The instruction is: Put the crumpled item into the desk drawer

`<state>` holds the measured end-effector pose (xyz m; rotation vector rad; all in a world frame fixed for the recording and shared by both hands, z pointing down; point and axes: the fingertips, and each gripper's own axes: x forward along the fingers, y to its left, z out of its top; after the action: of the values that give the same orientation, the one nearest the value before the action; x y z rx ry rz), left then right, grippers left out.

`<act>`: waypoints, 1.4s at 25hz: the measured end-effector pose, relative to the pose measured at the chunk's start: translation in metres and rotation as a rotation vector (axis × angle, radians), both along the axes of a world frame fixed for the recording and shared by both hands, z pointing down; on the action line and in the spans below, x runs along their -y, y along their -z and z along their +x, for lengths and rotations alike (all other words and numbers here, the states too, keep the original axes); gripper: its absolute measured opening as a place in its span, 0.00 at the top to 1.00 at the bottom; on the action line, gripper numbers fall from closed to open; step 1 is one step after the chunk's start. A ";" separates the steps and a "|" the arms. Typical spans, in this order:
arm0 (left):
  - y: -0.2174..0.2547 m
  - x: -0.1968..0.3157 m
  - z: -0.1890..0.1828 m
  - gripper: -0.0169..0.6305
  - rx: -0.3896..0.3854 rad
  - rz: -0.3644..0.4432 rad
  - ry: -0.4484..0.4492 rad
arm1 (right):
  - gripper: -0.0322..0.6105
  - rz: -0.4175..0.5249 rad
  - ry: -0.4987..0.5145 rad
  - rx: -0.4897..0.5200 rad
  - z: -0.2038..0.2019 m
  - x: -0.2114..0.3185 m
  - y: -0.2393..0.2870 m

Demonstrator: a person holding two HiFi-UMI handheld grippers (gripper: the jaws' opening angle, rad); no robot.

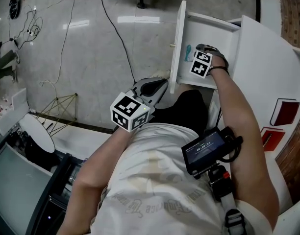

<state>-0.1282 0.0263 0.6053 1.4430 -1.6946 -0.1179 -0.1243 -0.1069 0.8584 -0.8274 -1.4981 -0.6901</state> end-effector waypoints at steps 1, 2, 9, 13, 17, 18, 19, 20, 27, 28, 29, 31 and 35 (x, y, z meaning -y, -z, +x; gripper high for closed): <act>0.001 0.001 0.001 0.93 0.001 0.000 -0.007 | 0.50 -0.002 -0.009 -0.001 0.000 0.001 0.000; 0.002 0.003 0.003 0.93 0.002 0.001 -0.016 | 0.49 -0.004 -0.021 -0.001 0.000 0.002 0.000; 0.004 0.008 0.000 0.93 0.010 0.010 -0.046 | 0.46 -0.012 -0.058 0.017 -0.004 0.005 0.008; 0.008 0.011 -0.001 0.93 0.010 0.022 -0.058 | 0.46 -0.008 -0.085 0.031 -0.008 0.011 0.016; 0.012 0.011 -0.006 0.93 0.014 0.032 -0.058 | 0.46 -0.006 -0.083 0.040 -0.009 0.009 0.026; 0.014 0.012 -0.008 0.93 0.018 0.037 -0.057 | 0.46 -0.007 -0.081 0.040 -0.009 0.008 0.029; 0.016 0.013 -0.009 0.93 0.020 0.042 -0.056 | 0.47 -0.009 -0.081 0.039 -0.007 0.008 0.032; 0.018 0.015 -0.010 0.93 0.023 0.049 -0.054 | 0.47 -0.012 -0.082 0.037 -0.006 0.008 0.035; 0.032 0.025 -0.013 0.93 0.028 0.087 -0.050 | 0.58 -0.031 -0.105 0.085 -0.009 0.006 0.066; 0.033 0.028 -0.014 0.93 0.031 0.093 -0.055 | 0.60 -0.032 -0.108 0.097 -0.011 0.006 0.070; 0.036 0.030 -0.014 0.93 0.035 0.099 -0.061 | 0.64 -0.033 -0.114 0.107 -0.012 0.007 0.075; 0.040 0.035 -0.013 0.93 0.042 0.109 -0.073 | 0.72 -0.040 -0.139 0.122 -0.015 0.007 0.084; 0.047 0.042 -0.012 0.93 0.056 0.122 -0.090 | 0.83 -0.039 -0.171 0.136 -0.015 0.010 0.100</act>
<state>-0.1407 -0.0159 0.5582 1.6238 -1.6891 -0.1351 -0.1392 -0.1173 0.7588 -0.6825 -1.6881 -0.6012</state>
